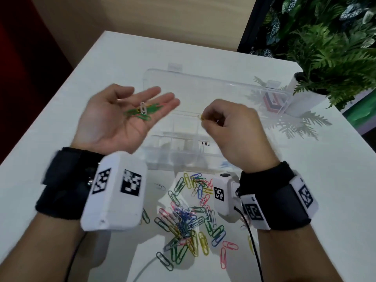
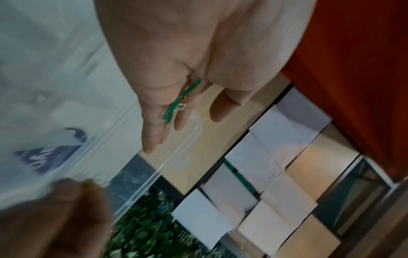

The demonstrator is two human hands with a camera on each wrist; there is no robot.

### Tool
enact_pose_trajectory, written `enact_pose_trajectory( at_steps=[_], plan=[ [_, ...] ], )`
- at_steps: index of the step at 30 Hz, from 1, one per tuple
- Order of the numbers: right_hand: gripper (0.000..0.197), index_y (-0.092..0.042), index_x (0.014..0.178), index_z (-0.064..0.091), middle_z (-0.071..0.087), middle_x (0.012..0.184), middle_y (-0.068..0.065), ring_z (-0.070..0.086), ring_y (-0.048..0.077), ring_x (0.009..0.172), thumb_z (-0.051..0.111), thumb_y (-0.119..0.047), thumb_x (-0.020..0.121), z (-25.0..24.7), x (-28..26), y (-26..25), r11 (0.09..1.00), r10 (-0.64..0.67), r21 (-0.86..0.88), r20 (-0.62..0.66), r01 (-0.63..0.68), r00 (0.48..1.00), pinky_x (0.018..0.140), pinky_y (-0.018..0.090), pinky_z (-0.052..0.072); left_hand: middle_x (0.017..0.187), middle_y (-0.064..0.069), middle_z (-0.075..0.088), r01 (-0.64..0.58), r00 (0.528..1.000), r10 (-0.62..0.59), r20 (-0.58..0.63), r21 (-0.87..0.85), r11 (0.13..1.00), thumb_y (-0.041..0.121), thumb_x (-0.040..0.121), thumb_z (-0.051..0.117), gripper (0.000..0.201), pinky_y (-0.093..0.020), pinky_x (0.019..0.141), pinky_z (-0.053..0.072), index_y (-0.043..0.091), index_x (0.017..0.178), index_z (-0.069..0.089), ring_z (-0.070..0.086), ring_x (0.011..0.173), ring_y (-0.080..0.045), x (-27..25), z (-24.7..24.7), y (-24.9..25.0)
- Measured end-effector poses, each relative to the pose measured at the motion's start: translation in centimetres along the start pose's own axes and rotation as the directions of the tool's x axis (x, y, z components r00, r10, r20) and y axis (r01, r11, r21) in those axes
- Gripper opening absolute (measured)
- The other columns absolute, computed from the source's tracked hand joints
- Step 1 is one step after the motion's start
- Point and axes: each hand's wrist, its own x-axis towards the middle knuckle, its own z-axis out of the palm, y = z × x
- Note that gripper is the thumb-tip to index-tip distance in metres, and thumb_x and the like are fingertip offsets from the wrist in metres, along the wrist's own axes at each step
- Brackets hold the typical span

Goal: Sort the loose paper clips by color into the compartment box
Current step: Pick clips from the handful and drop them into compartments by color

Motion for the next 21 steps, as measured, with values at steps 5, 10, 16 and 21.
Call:
enact_pose_trajectory(
  at_steps=[5, 10, 16, 21],
  plan=[
    [0.014, -0.022, 0.089, 0.067, 0.062, 0.071, -0.007, 0.052, 0.009, 0.062, 0.060, -0.012, 0.084, 1.9, 0.2, -1.2, 0.995, -0.011, -0.097, 0.198, 0.030, 0.980, 0.062, 0.022, 0.041, 0.113, -0.044, 0.056, -0.002, 1.000, 0.002, 0.011, -0.003, 1.000, 0.008, 0.075, 0.046, 0.052, -0.057, 0.092, 0.047, -0.019, 0.120, 0.050, 0.057, 0.102, -0.058, -0.2, -0.8, 1.1],
    [0.017, -0.028, 0.097, 0.069, 0.067, 0.090, -0.009, 0.058, 0.005, 0.077, 0.063, -0.017, 0.085, 0.7, 0.2, -0.8, 0.992, 0.028, -0.126, 0.168, -0.006, 0.985, 0.070, 0.016, 0.042, 0.115, -0.042, 0.057, 0.105, 0.994, -0.105, 0.010, 0.053, 0.993, 0.015, 0.092, 0.037, 0.045, -0.058, 0.089, 0.048, -0.015, 0.122, 0.051, 0.058, 0.104, -0.056, 0.1, -0.5, -0.4],
    [0.009, -0.025, 0.084, 0.069, 0.060, 0.071, -0.012, 0.051, 0.003, 0.063, 0.063, -0.018, 0.084, -0.7, 1.2, -2.6, 0.990, -0.118, -0.068, 0.044, 0.121, 0.992, 0.063, 0.015, 0.038, 0.116, -0.039, 0.058, 0.204, 0.976, -0.209, 0.060, 0.071, 0.976, 0.022, 0.094, 0.034, 0.048, -0.051, 0.086, 0.053, -0.014, 0.123, 0.050, 0.065, 0.097, -0.045, 0.6, -0.3, -2.6],
    [0.020, -0.027, 0.101, 0.072, 0.060, 0.094, -0.001, 0.051, 0.012, 0.080, 0.058, -0.021, 0.088, -0.7, 2.4, -4.3, 0.948, -0.132, -0.234, 0.321, 0.214, 0.938, 0.074, 0.027, 0.040, 0.095, -0.022, 0.065, 0.261, 0.958, -0.265, 0.108, 0.052, 0.964, 0.023, 0.092, 0.032, 0.046, -0.044, 0.085, 0.054, -0.012, 0.105, 0.060, 0.069, 0.077, -0.030, 0.6, -0.4, -3.5]
  ],
)
